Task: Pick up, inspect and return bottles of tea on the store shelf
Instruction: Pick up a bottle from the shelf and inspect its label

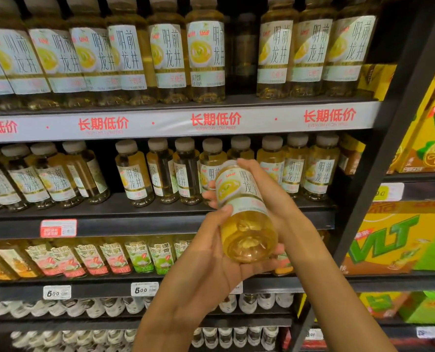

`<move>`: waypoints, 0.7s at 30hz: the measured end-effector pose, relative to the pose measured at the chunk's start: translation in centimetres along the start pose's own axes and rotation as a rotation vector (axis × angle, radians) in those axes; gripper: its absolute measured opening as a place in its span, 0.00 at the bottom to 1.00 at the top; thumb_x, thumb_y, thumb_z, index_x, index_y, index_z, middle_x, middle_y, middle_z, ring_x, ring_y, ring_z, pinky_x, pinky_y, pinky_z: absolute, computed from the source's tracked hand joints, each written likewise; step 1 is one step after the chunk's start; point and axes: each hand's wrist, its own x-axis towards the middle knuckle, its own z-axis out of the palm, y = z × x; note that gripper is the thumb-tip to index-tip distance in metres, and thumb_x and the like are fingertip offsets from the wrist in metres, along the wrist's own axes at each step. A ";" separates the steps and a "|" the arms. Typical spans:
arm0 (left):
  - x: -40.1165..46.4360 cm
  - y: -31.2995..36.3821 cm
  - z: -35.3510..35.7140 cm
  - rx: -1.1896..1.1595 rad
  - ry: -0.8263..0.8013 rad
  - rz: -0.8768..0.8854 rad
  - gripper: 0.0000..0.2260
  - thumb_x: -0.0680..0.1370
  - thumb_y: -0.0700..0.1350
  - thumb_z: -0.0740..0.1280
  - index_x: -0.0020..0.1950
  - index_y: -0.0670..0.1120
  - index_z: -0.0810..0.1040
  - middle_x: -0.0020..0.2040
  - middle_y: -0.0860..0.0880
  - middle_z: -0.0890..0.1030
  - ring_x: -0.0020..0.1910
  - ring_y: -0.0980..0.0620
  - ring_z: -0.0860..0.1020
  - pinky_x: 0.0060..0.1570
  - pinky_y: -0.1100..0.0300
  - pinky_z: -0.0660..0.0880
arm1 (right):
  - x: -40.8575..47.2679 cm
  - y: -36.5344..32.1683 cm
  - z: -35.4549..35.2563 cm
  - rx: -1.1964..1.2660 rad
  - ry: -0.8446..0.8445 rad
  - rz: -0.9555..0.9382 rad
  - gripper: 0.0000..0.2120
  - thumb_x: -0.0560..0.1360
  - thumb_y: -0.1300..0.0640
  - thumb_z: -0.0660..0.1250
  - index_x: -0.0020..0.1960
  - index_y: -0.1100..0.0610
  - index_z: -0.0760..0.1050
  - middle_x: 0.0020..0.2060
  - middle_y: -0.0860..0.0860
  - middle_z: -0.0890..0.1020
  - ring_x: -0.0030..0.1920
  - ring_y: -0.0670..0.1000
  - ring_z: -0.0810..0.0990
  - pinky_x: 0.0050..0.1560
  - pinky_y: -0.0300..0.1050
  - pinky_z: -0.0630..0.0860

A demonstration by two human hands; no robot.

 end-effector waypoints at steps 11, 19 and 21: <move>0.0 -0.8 -1.8 0.496 0.235 0.092 0.25 0.67 0.46 0.77 0.61 0.55 0.75 0.54 0.55 0.84 0.55 0.57 0.81 0.52 0.61 0.76 | -1.9 -1.0 -0.9 -0.455 -0.240 -0.433 0.24 0.73 0.61 0.70 0.67 0.50 0.71 0.61 0.56 0.80 0.60 0.54 0.79 0.54 0.45 0.78; 1.0 0.9 -3.3 0.730 0.176 0.369 0.26 0.64 0.37 0.76 0.59 0.55 0.78 0.55 0.53 0.83 0.55 0.54 0.81 0.49 0.67 0.76 | -2.4 -0.5 -1.6 -0.371 -0.455 -0.625 0.32 0.64 0.71 0.68 0.67 0.54 0.70 0.57 0.52 0.81 0.62 0.56 0.77 0.60 0.49 0.75; 1.4 0.8 -3.6 0.762 0.195 0.407 0.29 0.64 0.38 0.77 0.63 0.51 0.75 0.56 0.53 0.82 0.56 0.55 0.80 0.51 0.67 0.75 | -2.7 -0.6 -1.6 -0.397 -0.471 -0.665 0.33 0.63 0.70 0.71 0.66 0.52 0.72 0.56 0.51 0.81 0.62 0.55 0.77 0.60 0.50 0.75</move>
